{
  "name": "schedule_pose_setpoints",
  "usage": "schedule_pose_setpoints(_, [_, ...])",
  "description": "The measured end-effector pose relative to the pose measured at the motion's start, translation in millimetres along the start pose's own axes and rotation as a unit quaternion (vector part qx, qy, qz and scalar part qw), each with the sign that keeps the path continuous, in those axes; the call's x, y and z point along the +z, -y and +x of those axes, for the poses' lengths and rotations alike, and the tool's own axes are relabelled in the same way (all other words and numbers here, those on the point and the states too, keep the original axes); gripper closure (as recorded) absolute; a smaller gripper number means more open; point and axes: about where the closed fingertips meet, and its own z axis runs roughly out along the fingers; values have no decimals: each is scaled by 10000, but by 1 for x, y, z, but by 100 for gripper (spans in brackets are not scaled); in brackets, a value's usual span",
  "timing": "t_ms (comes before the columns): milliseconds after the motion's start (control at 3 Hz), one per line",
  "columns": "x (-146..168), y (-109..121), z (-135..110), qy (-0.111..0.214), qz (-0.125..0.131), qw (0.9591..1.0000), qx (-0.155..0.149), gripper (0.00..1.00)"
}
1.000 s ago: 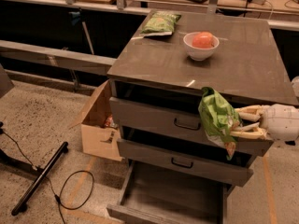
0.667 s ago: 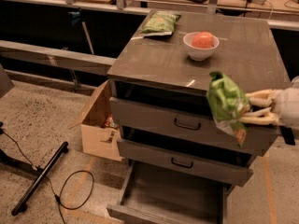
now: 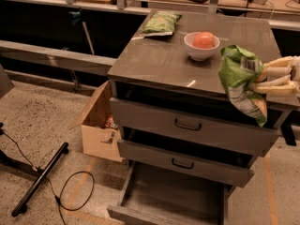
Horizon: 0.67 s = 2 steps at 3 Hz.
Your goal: Pick green rice chip bag from bottom drawer and place on counter
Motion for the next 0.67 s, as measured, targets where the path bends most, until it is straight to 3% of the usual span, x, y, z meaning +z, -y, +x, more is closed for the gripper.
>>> schedule_pose_setpoints(667, [-1,55,-1,-397,184,9987,-266,100])
